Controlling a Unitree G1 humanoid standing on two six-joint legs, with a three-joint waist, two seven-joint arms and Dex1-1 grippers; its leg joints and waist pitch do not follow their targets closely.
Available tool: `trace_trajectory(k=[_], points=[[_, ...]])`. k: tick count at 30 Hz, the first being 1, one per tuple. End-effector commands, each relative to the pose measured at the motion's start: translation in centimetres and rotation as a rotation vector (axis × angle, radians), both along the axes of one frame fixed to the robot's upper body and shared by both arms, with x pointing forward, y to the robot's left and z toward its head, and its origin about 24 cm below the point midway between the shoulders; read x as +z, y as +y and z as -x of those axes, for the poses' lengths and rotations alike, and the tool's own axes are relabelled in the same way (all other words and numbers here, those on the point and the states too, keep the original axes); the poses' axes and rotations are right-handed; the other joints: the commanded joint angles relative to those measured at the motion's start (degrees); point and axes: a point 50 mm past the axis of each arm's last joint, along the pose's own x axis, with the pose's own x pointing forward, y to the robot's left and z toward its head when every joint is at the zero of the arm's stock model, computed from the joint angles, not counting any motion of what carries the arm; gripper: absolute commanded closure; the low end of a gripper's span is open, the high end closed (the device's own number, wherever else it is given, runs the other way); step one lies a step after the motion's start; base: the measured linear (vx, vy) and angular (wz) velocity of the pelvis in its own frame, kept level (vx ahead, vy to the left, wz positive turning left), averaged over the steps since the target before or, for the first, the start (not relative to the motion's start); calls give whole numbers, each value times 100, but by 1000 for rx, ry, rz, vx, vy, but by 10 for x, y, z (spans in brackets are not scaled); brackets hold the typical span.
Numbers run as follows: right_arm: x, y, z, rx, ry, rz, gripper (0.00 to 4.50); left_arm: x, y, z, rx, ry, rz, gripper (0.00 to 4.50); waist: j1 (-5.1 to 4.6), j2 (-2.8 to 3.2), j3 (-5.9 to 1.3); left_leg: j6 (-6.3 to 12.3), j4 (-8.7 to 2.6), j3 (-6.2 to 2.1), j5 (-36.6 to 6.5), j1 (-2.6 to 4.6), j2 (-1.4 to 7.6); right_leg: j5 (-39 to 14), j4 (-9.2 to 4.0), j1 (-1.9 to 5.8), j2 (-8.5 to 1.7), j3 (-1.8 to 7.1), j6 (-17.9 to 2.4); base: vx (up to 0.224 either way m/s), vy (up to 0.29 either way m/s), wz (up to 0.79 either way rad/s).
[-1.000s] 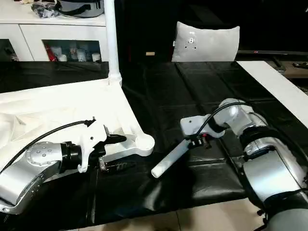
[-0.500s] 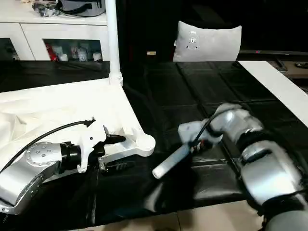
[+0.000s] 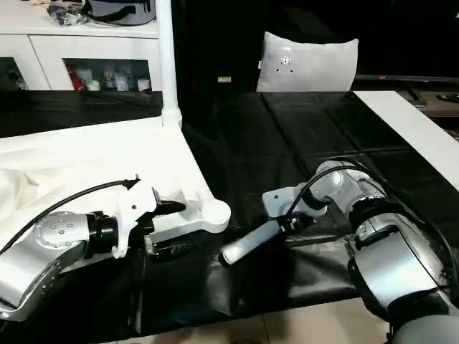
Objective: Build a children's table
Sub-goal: Insert table leg to table base
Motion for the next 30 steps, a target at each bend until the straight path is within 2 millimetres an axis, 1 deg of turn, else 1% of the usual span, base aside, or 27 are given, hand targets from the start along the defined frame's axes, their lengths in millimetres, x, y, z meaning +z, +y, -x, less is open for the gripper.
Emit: trace_trajectory(k=[1, 2, 3, 4, 8, 9, 10, 11, 13, 14, 15, 16, 18, 19, 21, 24, 25, 26, 27, 29, 30], points=[[-6, -3, 4, -14, 43, 5, 282, 4, 1, 0, -1, -13, 2, 0, 3, 94, -284, 230, -493, -15, -2091, -57, 139, -2864, -492, 304, -319, 321, -803, 0, 0, 0], [-3, -3, 3, -8, 41, -9, 282, 5, 2, 0, -2, -14, 1, 0, 16, 150, -284, 220, -497, -23, -2111, -55, 140, -2827, -482, 306, -323, 325, -829, 0, 0, 0], [-1, -3, 3, -5, 39, -16, 287, 5, 2, -1, -2, -15, 1, 0, 16, 150, -284, 220, -497, -23, -2111, -55, 140, -2827, -482, 306, -323, 325, -829, 0, 0, 0], [2, -3, 3, 0, 41, -35, 291, 5, 3, -1, 1, -16, 1, 0, 8, 126, -293, 233, -495, -18, -2110, -56, 144, -2729, -477, 311, -316, 329, -869, 0, 0, 0], [9, -6, 2, 5, 39, -81, 297, 6, 4, -2, 8, -17, 4, 0, 18, 125, -299, 292, -488, -9, -1906, -89, 141, -2520, -440, 336, -320, 345, -998, 0, 0, 0], [14, -8, 2, 3, 36, -102, 298, 6, 4, -2, 8, -16, 7, 0, 26, 156, -298, 300, -485, -8, -1893, -82, 139, -2500, -435, 335, -321, 346, -1018, 0, 0, 0], [17, -10, 1, 1, 34, -114, 300, 7, 4, -2, 7, -15, 9, 0, 33, 137, -315, 340, -471, 3, -1752, -92, 138, -2358, -420, 349, -320, 353, -1079, 0, 0, 0], [22, -14, 1, -2, 28, -127, 300, 7, 3, -2, 6, -14, 16, 0, 40, 162, -313, 359, -471, 4, -1690, -99, 137, -2273, -408, 353, -318, 359, -1123, 0, 0, 0], [25, -18, 1, -4, 27, -136, 300, 7, 3, -2, 5, -13, 21, 0, 57, 164, -314, 412, -462, 19, -1574, -104, 141, -2109, -393, 351, -308, 364, -1215, 0, 0, 0], [32, -25, 2, -8, 23, -147, 300, 8, 2, -2, 5, -12, 30, 0, 65, 176, -308, 426, -461, 25, -1552, -107, 138, -2075, -392, 354, -300, 361, -1246, 0, 0, 0], [34, -28, 2, -8, 22, -151, 301, 8, 2, -2, 6, -12, 32, 0, 71, 168, -313, 435, -457, 28, -1550, -100, 144, -2062, -393, 354, -300, 361, -1255, 0, 0, 0], [34, -28, 2, -8, 22, -151, 301, 8, 2, -2, 6, -12, 32, 0, 73, 167, -306, 443, -459, 29, -1551, -106, 138, -2079, -397, 356, -296, 357, -1254, 0, 0, 0], [38, -31, 2, -2, 4, -158, 302, 8, 2, -3, 6, -11, 32, 0, 71, 161, -299, 448, -456, 33, -1611, -96, 135, -2182, -412, 349, -296, 351, -1222, 0, 0, 0], [49, -38, 4, 3, -14, -206, 302, 7, 3, -3, 10, -10, 32, 0, 67, 149, -291, 443, -451, 34, -1714, -88, 129, -2399, -438, 342, -299, 341, -1140, 0, 0, 0], [55, -42, 5, 6, -17, -243, 302, 7, 3, -4, 12, -9, 33, 0, 72, 147, -291, 477, -448, 25, -1721, -92, 132, -2505, -444, 346, -303, 337, -1053, 0, 0, 0], [67, -44, 4, -11, -25, -329, 302, 6, 2, -4, 14, -6, 35, 0, 62, 133, -286, 521, -445, 26, -1713, -95, 124, -2600, -465, 343, -290, 327, -1005, 0, 0, 0], [70, -45, 3, -20, -27, -353, 302, 6, 2, -4, 14, -5, 36, 0, 54, 128, -287, 545, -443, 22, -1680, -112, 122, -2645, -472, 349, -290, 321, -975, 0, 0, 0], [73, -45, 2, -30, -34, -375, 302, 6, 2, -4, 14, -5, 37, 0, 52, 131, -286, 539, -440, 20, -1678, -104, 122, -2676, -478, 342, -291, 316, -965, 0, 0, 0], [76, -45, 1, -38, -48, -394, 302, 6, 1, -4, 13, -4, 38, 0, 53, 158, -284, 526, -438, 18, -1697, -92, 121, -2724, -489, 329, -292, 311, -966, 0, 0, 0], [88, -44, -6, -88, -119, -458, 302, 7, 0, -4, 12, -6, 42, 0, 49, 144, -287, 502, -439, 17, -1679, -95, 115, -2728, -492, 333, -284, 306, -955, 0, 0, 0], [92, -43, -9, -105, -146, -480, 302, 7, 0, -4, 12, -7, 43, 0, 55, 155, -289, 487, -437, 14, -1648, -97, 112, -2729, -482, 335, -287, 304, -950, 0, 0, 0]])
